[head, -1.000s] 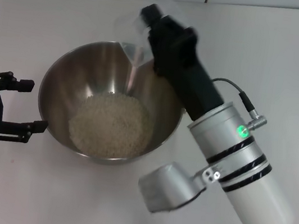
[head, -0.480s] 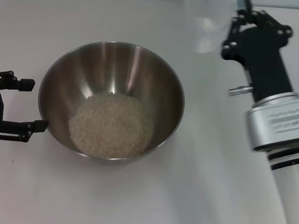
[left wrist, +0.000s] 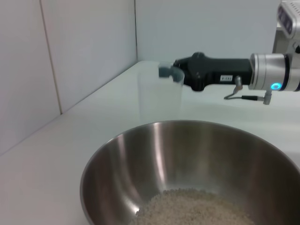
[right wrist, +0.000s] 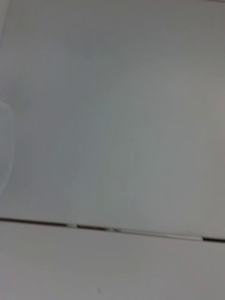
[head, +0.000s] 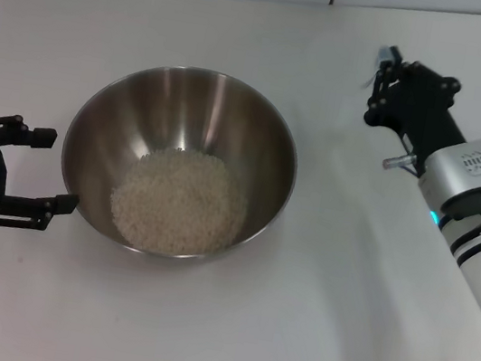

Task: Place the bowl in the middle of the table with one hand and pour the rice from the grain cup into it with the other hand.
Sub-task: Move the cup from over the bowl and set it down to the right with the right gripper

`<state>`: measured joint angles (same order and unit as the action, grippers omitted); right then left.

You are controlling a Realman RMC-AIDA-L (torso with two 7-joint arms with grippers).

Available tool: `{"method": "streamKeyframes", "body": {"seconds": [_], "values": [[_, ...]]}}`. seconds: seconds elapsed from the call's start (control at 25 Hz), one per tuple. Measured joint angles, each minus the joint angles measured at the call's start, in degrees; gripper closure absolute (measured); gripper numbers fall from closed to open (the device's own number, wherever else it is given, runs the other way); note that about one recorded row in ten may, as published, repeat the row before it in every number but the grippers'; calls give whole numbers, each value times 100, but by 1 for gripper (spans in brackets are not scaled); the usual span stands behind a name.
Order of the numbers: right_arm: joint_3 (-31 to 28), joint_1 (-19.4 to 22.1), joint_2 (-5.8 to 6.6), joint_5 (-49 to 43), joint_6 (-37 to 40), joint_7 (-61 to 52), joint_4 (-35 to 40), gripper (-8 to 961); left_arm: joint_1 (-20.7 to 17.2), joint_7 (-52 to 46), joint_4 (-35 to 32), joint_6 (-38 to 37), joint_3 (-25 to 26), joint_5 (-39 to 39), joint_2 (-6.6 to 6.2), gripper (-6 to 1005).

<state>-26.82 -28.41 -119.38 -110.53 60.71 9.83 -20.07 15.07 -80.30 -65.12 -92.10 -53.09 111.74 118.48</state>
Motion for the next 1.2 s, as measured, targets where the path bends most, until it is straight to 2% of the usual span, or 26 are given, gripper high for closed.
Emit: {"method": "streamKeyframes", "body": {"seconds": [0.32,0.64,1.2], "values": [[43,-176,-10,-302,-726,-125,125,939,20,-2,0,8,-52,-4,0,128],[31,-198,-15,-329,-1000,-230,127,940,22,-3,0,10,-53,-4,0,127],[46,72,-13,-468,-1027,-396,58,743,83,-4,-3,10,-53,-3,-9,127]]}}
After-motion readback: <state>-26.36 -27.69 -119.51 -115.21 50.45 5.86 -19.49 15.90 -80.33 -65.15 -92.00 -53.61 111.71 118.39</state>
